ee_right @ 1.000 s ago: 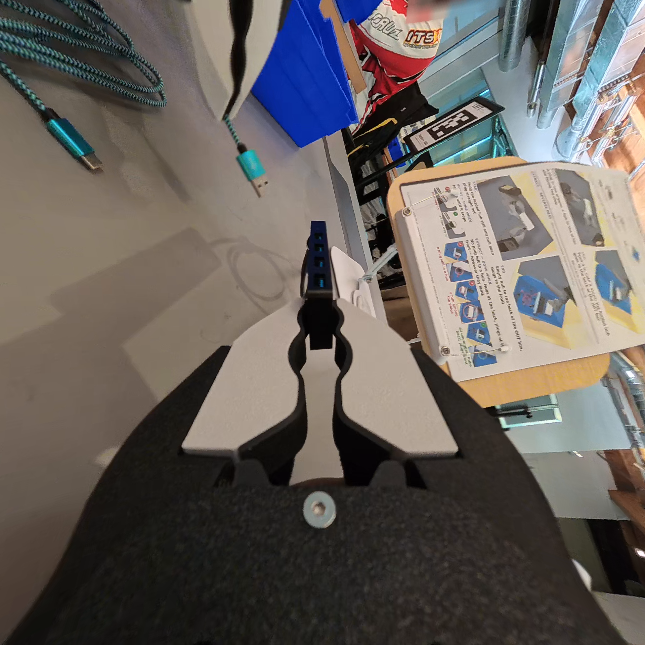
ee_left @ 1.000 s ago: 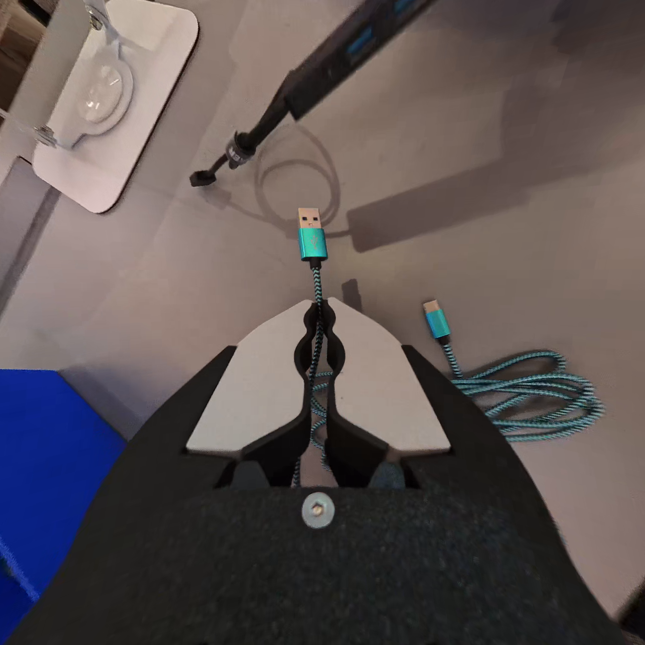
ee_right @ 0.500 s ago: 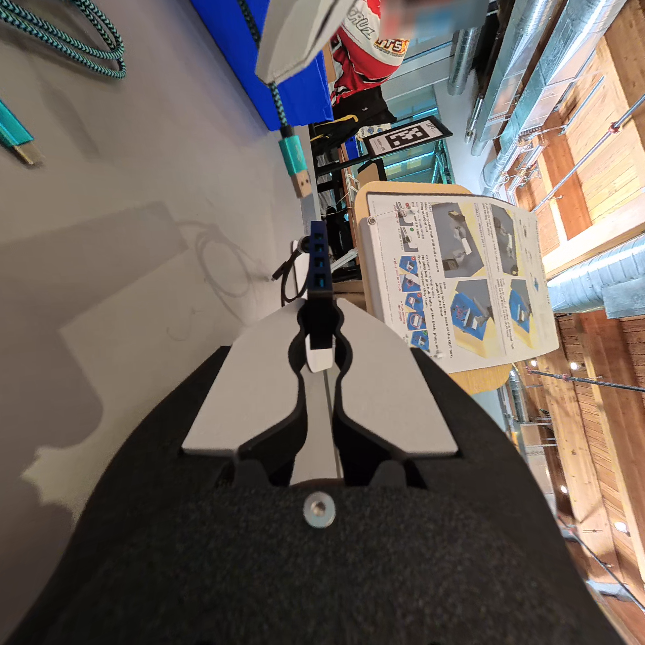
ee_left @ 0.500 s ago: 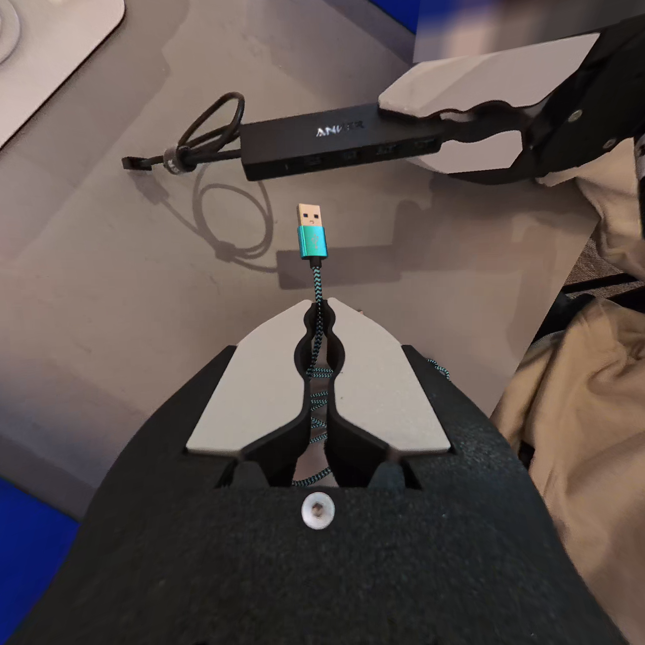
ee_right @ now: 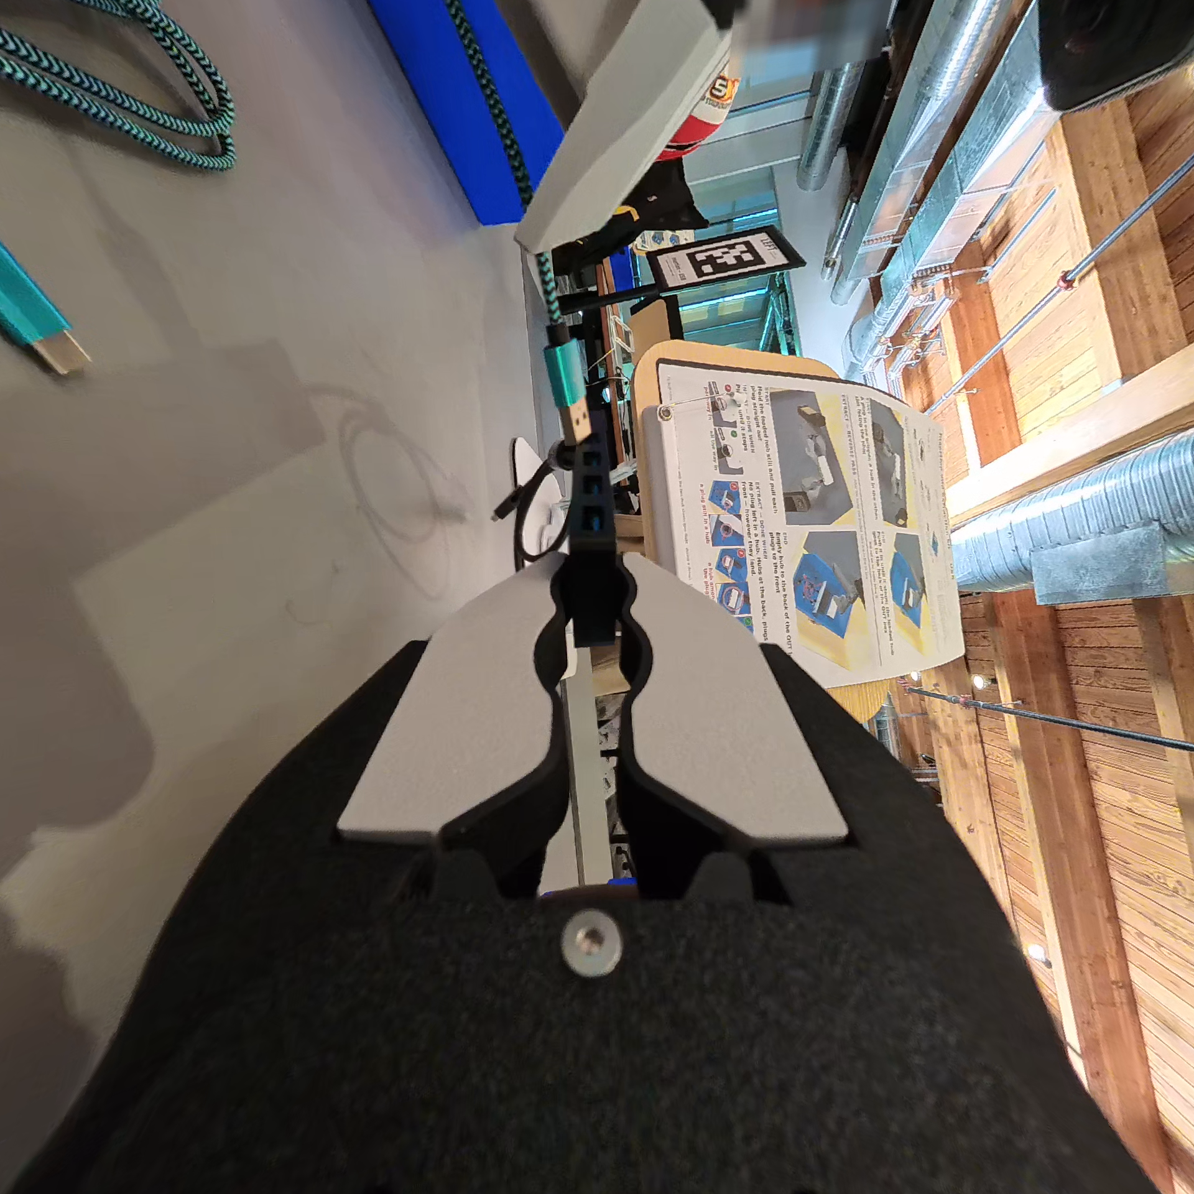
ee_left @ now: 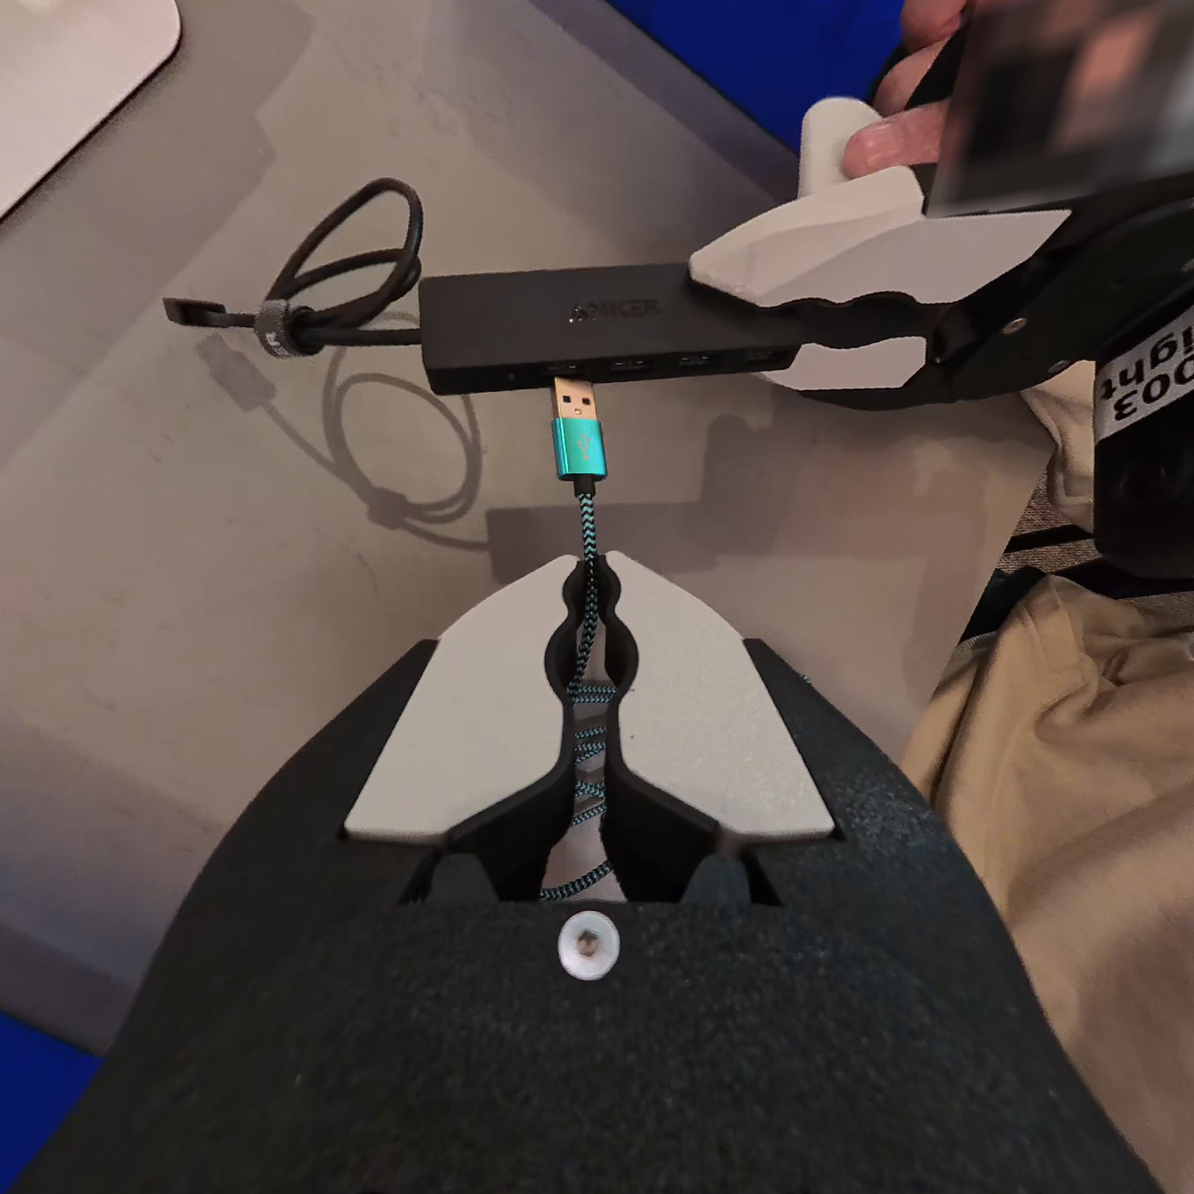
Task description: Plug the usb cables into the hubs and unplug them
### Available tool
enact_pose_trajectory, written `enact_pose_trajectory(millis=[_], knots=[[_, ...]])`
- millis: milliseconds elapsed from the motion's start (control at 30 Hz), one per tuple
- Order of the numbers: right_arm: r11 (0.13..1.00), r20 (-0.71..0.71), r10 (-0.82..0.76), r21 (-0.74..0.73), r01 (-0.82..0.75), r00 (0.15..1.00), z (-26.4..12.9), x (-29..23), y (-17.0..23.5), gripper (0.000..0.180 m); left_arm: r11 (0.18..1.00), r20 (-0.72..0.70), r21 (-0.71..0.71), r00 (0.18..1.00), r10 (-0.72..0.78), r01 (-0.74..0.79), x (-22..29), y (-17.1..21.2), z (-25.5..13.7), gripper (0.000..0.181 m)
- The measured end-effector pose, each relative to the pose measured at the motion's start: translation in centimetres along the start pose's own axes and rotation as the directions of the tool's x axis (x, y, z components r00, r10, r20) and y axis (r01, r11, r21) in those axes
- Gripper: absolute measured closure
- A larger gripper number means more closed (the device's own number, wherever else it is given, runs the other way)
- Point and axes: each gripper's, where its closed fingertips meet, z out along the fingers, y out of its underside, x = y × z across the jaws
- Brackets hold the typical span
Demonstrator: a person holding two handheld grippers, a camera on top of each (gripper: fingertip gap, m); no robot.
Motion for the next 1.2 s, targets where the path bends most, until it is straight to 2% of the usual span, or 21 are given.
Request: enact_pose_trajectory(millis=[233,533,1200], knots=[[1.0,-0.001,-0.025,0.018,0.025,1.0,-0.1,-0.2,-0.5,0.169,0.999,-0.023,0.04,0.999,-0.035,0.036,-0.3,-0.7,-0.6,0.179],[1.0,-0.01,-0.01,-0.005,0.01,1.0,0.1,0.0,0.0,0.169,0.999,-0.039,0.02,0.998,-0.038,0.039,-0.1,0.2,-0.5,0.179],[0.995,-0.02,-0.095,0.007,0.095,0.995,0.0,-0.4,-0.9,0.169,0.996,-0.093,-0.061,0.993,-0.078,0.072,0.2,1.1,0.3,0.178]])
